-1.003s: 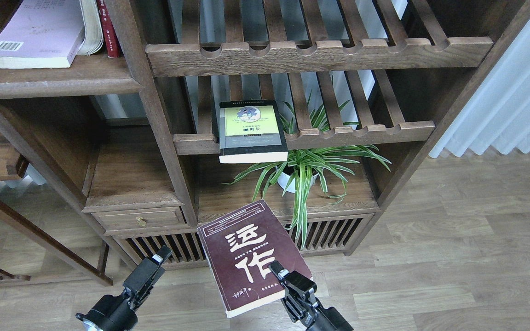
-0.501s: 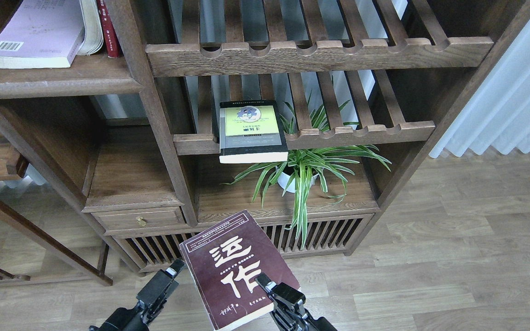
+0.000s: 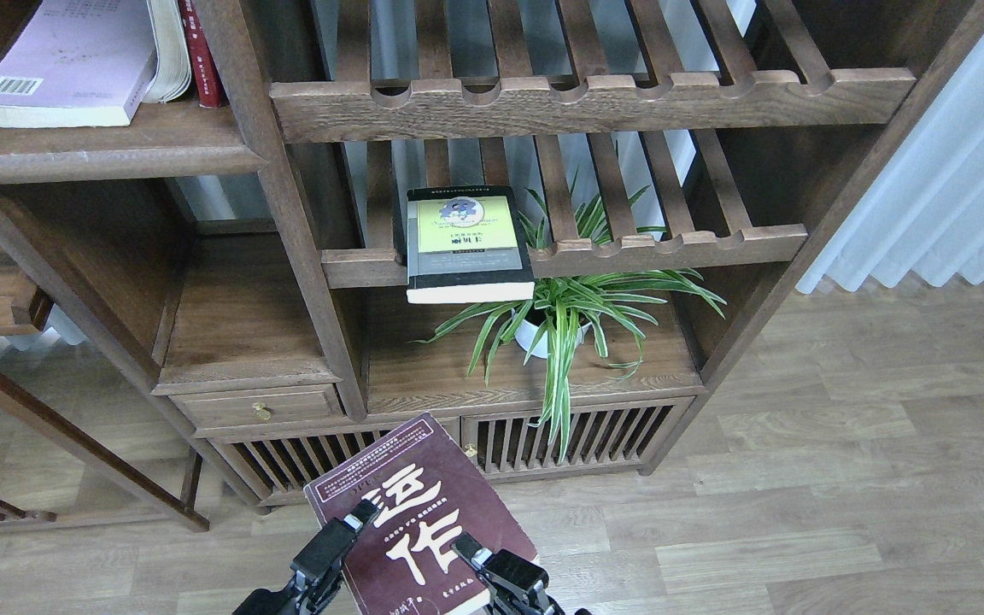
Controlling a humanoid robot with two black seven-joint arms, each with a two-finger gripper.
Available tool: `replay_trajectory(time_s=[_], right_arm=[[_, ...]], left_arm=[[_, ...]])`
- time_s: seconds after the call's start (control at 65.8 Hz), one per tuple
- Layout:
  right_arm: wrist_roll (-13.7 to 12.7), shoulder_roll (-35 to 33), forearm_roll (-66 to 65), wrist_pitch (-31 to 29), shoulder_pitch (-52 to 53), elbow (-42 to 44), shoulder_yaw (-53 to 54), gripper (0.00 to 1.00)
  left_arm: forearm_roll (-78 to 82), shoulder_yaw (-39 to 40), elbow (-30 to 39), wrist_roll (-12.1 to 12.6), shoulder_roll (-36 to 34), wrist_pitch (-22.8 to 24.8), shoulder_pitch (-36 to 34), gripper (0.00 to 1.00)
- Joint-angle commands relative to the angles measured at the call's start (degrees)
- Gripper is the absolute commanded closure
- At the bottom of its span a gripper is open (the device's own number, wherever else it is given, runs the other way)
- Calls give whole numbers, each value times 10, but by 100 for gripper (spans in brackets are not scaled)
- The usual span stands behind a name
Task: Organize books on shelf
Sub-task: 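Lower the dark red book and pass it to the left gripper, then lift the dark red book with the left gripper onto the top-left shelf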
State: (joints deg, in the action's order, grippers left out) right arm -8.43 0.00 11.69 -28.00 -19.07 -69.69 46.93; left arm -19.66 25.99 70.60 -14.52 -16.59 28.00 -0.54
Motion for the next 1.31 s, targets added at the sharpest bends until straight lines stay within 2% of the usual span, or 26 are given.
replay_trajectory(time_s=[0.0,0.106,0.243,0.319,0.334,0.35,0.365,0.38,0.395,0.456,0.608,0.821,1.018,1.064,1.094,1.292], right_arm=[[0,0,0,0,0,1,0,96],[0,0,-2,0,0,1,0,96],[0,0,-2,0,-1,1,0,96],[0,0,-2,0,0,1,2,93],[0,0,-5,0,0,1,2,68],[0,0,-5,0,0,1,1,63],[-1,0,-11,0,1,1,0,50],[-1,0,-14,0,1,1,0,44],[-1,0,-24,0,0,1,2,29],[0,0,-47,0,-2,2,4,12],[0,0,-55,0,-13,9,4,5],[0,0,-55,0,-12,9,4,4],[0,0,-56,0,-10,21,4,4],[0,0,-56,0,-8,26,4,4],[0,0,-56,0,-6,31,4,4],[0,0,-57,0,-2,39,5,4]], left_arm=[[-13,-9,-4,0,0,0,-3,76],[-23,-11,-15,0,-3,0,-3,91],[-26,-10,-16,0,-9,0,-3,93],[-26,-5,-14,1,-24,0,-3,93],[-26,2,-8,1,-43,0,-4,93],[-26,3,-7,2,-46,0,-4,93],[-26,6,-5,2,-54,0,-6,93],[-26,7,-4,2,-56,0,-6,93],[-25,13,-1,3,-66,0,-9,93],[-23,27,5,4,-90,0,-14,93],[-23,66,33,5,-164,0,-25,94],[-23,112,82,5,-271,0,-45,94],[-23,148,85,6,-346,0,-89,96],[-23,150,86,6,-362,0,-104,96],[-23,151,85,1,-388,0,-140,96],[-25,150,85,-4,-426,0,-247,96]])
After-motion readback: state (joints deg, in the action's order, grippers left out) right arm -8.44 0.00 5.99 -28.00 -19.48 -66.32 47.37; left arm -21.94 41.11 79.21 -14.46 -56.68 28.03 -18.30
